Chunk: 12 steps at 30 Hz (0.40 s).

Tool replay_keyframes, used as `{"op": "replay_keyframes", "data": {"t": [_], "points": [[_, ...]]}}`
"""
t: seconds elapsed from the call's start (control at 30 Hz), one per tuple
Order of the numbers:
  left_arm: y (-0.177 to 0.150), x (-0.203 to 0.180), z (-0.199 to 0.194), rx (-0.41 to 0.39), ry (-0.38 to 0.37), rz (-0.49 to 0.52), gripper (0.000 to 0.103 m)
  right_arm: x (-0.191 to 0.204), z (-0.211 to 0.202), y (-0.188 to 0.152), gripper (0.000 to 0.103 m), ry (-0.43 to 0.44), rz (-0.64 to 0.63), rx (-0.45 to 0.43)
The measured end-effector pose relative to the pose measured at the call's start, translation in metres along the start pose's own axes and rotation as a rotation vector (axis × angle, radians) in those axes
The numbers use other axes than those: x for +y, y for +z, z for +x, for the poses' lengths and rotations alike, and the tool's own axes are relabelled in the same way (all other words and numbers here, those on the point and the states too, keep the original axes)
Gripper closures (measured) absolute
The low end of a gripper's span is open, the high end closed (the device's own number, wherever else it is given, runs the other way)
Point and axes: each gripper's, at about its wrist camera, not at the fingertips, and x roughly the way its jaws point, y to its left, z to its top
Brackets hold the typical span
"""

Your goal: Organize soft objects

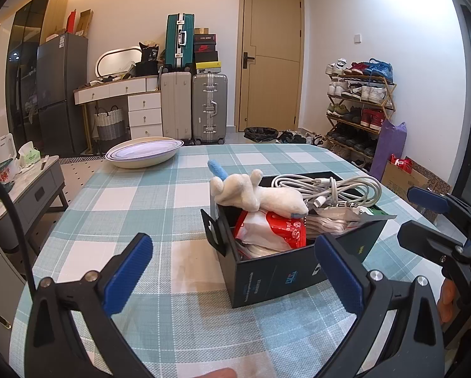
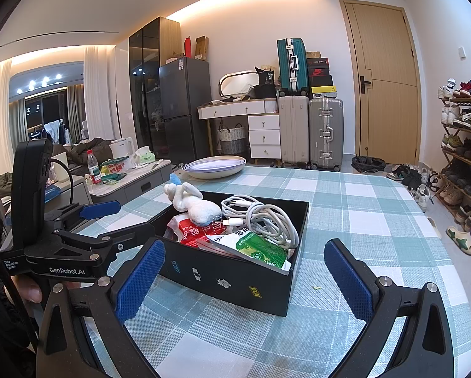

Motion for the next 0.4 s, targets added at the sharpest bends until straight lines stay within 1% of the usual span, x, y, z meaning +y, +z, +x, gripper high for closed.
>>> {"op": "replay_keyframes", "data": {"t": [0.4], "points": [[0.0008, -0.0028, -0.0010, -0.006, -0.003, 0.007, 0.000, 0.0001, 0.0000, 0.0000, 0.000, 0.000, 0.000, 0.000]]}}
